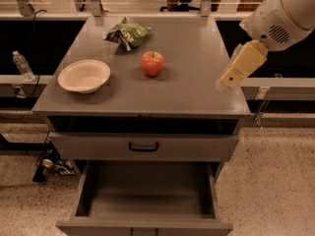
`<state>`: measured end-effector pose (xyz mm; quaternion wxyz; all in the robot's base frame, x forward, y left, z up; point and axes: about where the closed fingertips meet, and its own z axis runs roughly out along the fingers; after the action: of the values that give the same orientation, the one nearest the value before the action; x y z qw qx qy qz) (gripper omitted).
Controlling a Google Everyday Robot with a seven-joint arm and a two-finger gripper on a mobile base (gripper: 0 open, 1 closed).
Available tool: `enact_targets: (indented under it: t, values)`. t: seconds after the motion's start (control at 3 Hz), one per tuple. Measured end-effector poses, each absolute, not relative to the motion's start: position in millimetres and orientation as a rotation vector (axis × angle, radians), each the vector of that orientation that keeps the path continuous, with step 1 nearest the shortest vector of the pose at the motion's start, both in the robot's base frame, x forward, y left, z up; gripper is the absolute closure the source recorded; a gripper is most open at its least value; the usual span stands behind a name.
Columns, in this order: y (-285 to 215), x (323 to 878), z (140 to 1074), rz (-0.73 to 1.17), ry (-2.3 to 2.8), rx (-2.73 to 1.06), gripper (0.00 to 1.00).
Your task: Place apple into middle drawer
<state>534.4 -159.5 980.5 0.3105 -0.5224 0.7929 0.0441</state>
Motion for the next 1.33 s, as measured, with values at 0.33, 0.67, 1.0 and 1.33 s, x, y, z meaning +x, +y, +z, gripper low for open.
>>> enact_targets:
  t: [0.33,0.67,1.0,1.33]
  values:
    - [-159.5,534.4,980.5,0.116,2.094,-1.380,0.00]
    - [-155.2,543.8,972.3,0.125,2.094,-1.338,0.00]
    - [-131.4,574.0,948.1,0.142,2.104,-1.236,0.00]
    - [-95.0,598.5,936.8,0.179,2.084,-1.179,0.00]
